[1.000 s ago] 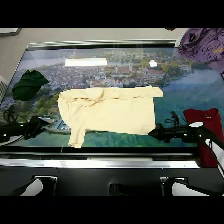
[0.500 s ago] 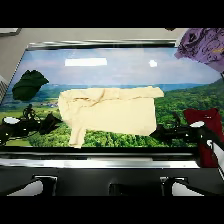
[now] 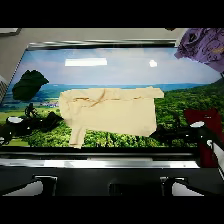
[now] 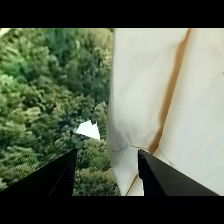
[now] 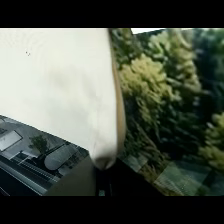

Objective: Fold the clothes and pants, and hang the long-sleeved shirts on hangers.

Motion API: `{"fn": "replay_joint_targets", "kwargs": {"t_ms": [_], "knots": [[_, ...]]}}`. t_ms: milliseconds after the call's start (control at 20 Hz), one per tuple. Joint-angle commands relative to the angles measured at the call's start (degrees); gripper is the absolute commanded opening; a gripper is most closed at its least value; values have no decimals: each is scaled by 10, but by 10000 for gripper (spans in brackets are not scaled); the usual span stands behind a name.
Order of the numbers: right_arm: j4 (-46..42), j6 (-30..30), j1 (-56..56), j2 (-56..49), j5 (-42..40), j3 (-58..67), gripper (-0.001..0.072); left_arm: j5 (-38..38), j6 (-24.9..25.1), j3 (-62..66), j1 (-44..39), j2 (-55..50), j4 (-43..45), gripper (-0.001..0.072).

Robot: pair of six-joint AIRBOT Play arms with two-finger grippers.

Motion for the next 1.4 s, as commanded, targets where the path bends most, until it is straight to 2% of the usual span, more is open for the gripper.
{"fn": "replay_joint_targets", "kwargs": {"t_ms": [0, 150, 450, 550, 650, 700, 900, 1100, 1250, 1350], "knots": [[2, 0, 0, 0, 1, 0, 25, 8, 1, 0, -2, -13, -9, 438], [2, 0, 0, 0, 3, 0, 25, 8, 21, 0, -5, -30, -45, 438], [2, 2, 0, 0, 3, 0, 25, 10, 22, 0, -23, -53, -50, 435], [3, 2, 0, 0, 3, 0, 25, 10, 22, 0, -23, -54, -50, 404], [4, 2, 0, 0, 5, 0, 25, 9, 26, 1, -23, -54, -50, 114], [6, 2, 0, 0, 5, 0, 25, 10, 26, 2, -23, -54, -50, 20], [19, -7, 0, 2, 32, 32, 24, -13, 46, 39, -23, -48, -49, 16], [18, 4, 5, 32, 38, 177, 23, -27, 43, 150, -23, -10, -47, 15], [-20, 43, 57, 41, 8, 343, 23, -54, 9, 279, -23, 11, -17, 15], [-89, 86, 95, 41, -4, 474, 23, -96, -30, 389, -23, 22, 38, 15]]}}
